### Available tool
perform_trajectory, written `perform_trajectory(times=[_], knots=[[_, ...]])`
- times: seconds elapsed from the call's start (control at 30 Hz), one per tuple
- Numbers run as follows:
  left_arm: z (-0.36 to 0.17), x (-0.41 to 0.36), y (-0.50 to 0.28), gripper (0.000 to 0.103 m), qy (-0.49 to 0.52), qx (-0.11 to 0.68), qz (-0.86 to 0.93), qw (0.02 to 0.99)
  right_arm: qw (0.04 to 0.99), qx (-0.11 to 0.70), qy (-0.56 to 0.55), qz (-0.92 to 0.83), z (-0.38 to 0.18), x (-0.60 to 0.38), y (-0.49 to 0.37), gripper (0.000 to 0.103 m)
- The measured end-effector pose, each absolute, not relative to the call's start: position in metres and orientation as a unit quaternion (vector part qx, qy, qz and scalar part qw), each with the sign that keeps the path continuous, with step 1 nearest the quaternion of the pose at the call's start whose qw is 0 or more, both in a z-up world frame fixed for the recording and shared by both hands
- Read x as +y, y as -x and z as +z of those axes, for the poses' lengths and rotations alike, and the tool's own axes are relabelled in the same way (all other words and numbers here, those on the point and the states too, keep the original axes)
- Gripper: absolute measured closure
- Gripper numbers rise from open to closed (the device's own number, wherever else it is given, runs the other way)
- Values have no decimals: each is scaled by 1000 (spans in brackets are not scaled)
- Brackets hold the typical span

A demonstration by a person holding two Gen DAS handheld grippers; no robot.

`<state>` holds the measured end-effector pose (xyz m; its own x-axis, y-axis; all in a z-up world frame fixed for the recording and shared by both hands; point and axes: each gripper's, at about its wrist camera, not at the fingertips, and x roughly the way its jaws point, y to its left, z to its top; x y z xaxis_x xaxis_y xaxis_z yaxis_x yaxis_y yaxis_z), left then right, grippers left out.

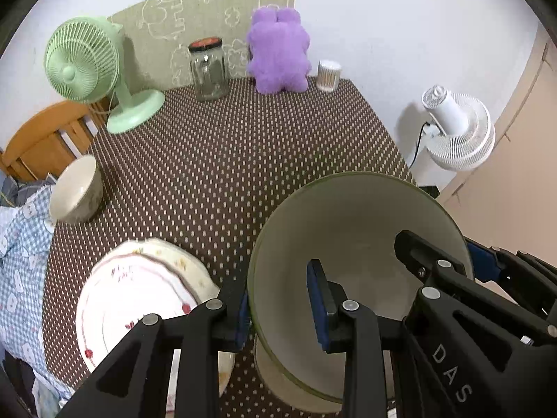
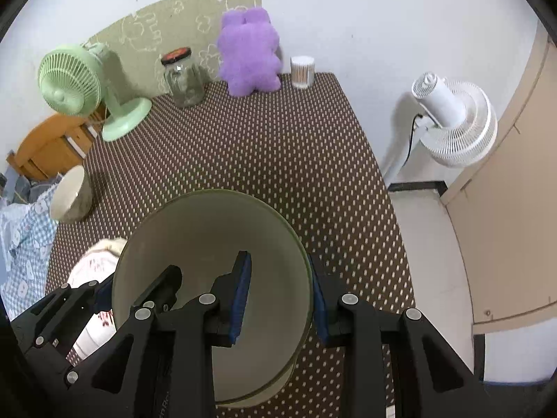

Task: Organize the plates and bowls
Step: 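Carry the held grey bowl with the right gripper toward the plate stack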

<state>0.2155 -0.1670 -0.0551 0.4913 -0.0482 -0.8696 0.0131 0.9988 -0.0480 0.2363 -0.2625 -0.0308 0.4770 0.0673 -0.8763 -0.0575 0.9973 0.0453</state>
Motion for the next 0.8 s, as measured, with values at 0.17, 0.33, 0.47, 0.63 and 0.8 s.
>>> perform_trajectory(times=[0.17, 0.33, 0.47, 0.63, 0.8], knots=[[-69, -167, -204, 75, 18, 519, -23, 854, 850, 526, -3, 31, -48, -261, -221, 67], [-82, -168, -196, 75, 21, 533, -26, 846, 842, 540, -2, 26, -59, -262, -212, 67], [-90, -168, -192, 75, 22, 541, -28, 840, 836, 549, -1, 23, -68, -262, -209, 67], [-91, -168, -191, 75, 18, 541, -24, 840, 834, 552, -8, 24, -72, -262, -207, 67], [-92, -167, -190, 75, 17, 544, -17, 839, 831, 555, -12, 28, -73, -263, -211, 67]])
